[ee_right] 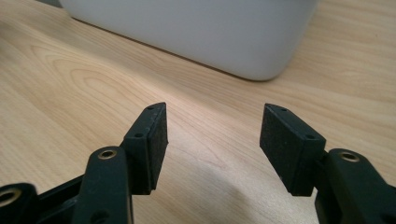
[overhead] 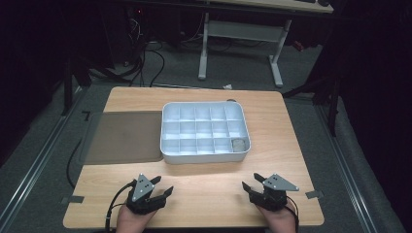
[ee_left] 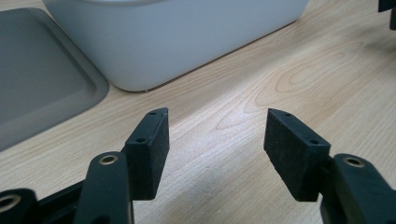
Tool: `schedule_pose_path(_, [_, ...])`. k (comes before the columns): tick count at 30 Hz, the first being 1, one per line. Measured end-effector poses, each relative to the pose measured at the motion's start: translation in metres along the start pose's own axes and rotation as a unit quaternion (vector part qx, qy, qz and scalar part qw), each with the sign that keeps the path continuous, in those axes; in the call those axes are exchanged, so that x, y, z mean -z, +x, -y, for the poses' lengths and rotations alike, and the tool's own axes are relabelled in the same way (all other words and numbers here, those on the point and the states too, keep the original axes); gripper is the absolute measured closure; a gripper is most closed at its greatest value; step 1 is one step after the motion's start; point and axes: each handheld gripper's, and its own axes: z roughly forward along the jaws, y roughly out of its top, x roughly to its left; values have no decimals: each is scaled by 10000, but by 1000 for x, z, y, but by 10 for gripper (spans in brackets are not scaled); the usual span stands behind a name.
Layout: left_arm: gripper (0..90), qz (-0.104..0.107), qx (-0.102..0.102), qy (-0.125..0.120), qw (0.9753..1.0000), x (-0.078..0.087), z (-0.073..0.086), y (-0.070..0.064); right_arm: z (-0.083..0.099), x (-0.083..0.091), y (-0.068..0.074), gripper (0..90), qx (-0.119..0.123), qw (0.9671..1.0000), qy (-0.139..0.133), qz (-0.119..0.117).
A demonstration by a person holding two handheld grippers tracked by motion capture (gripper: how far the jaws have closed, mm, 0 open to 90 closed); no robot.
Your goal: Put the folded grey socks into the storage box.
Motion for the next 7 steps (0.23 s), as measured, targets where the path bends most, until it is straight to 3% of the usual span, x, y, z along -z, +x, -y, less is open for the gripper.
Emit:
schedule_pose_path(2, [409,2,5,-5,10000,1,0,0,1,-1,-2,426,-124,9999,21,-11])
schedule_pose_path(7, [409,14,-3,3,10000,3,1,2,0,-3,1,426,-79,9999,33,62])
